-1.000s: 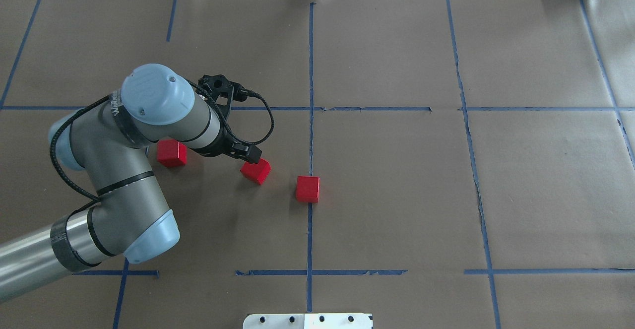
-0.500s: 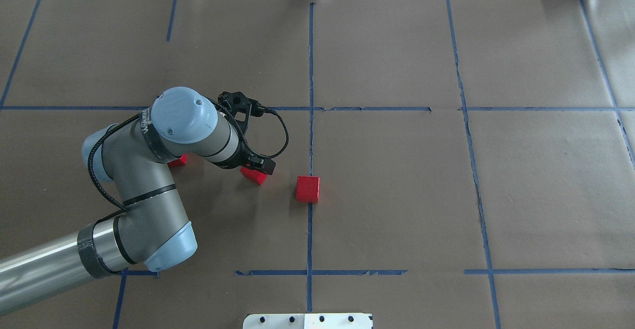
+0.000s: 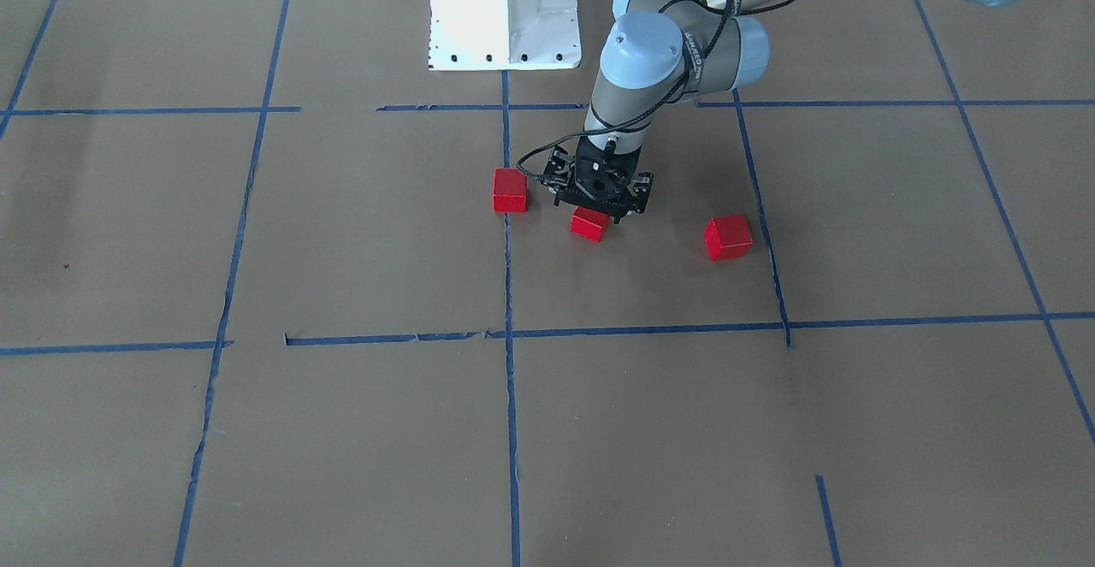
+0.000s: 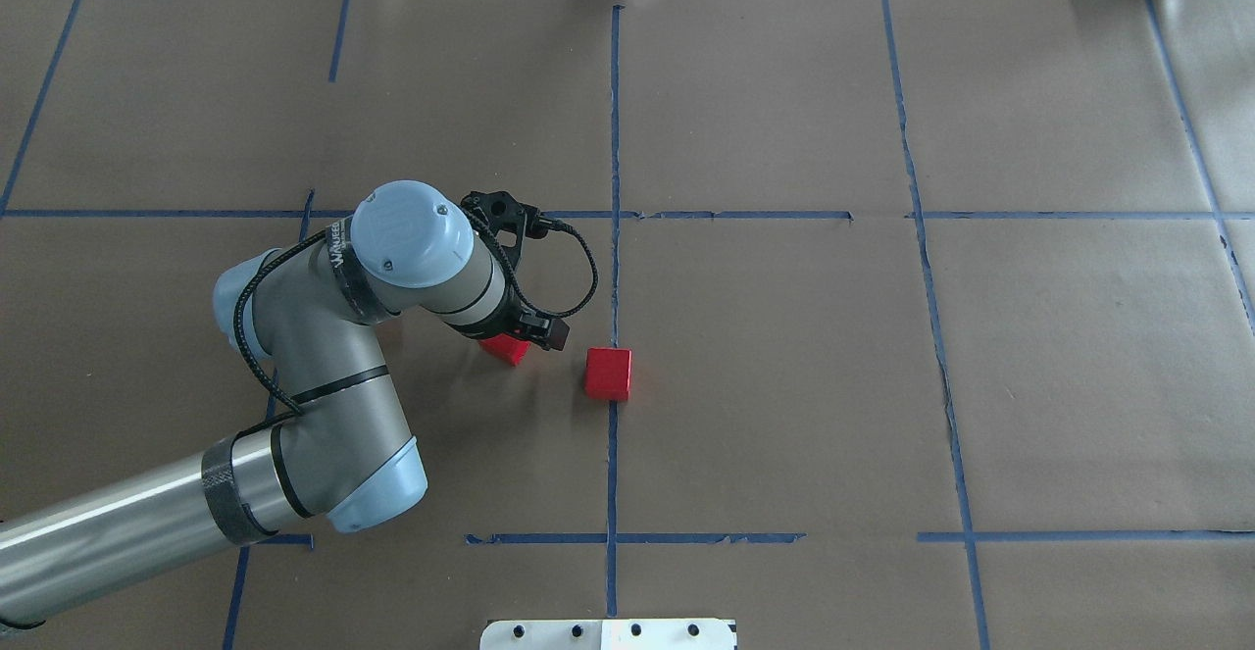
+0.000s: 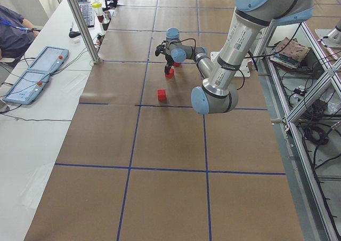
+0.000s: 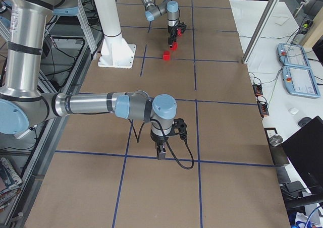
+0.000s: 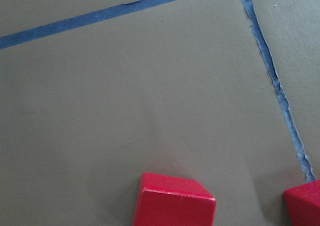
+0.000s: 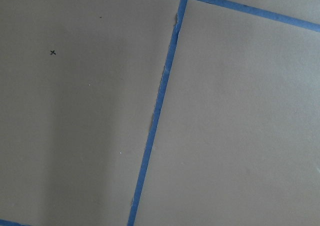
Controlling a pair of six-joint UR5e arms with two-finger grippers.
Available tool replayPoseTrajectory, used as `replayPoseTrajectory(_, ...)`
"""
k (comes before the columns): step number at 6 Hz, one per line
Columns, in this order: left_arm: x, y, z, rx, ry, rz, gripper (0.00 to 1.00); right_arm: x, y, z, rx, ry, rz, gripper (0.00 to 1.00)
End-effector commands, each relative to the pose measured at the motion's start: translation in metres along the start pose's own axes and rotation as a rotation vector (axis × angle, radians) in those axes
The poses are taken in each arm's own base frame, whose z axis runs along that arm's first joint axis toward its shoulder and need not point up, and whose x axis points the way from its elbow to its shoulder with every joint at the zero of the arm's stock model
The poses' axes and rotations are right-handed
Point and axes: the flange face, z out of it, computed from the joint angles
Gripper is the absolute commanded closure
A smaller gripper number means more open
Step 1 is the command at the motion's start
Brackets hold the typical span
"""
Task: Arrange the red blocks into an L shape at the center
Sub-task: 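Close the left gripper on the tilted red cube and lift it, then carry the cube with the left gripper to just beyond the center cube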
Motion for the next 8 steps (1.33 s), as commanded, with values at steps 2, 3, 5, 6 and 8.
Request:
replayPoseTrajectory(2, -0.005, -0.001, 0.017, -0.02, -0.024, -0.003, 0.2, 0.001, 0.0, 0.001, -0.002, -0.001, 0.004, 0.0)
replayPoseTrajectory(3, -0.007, -0.002, 0.023, -0.027, -0.033, -0.005, 0.22, 0.002, 0.0, 0.002, -0.005, -0.001, 0.004, 0.0)
replayPoseTrajectory(5, 0.0, -0.007, 0.019, -0.022, -0.028, -0.01, 0.43, 0.002, 0.0, 0.002, -0.005, -0.001, 0.004, 0.0)
replayPoseTrajectory(6, 0.005, -0.019, 0.008, -0.009, -0.026, -0.024, 0.69, 0.001, -0.002, 0.001, -0.001, 0.0, 0.001, 0.0)
replayPoseTrajectory(8, 0.019, -0.051, -0.008, -0.004, -0.066, -0.225, 0.93, 0.001, -0.002, 0.001, -0.001, -0.002, 0.003, 0.0)
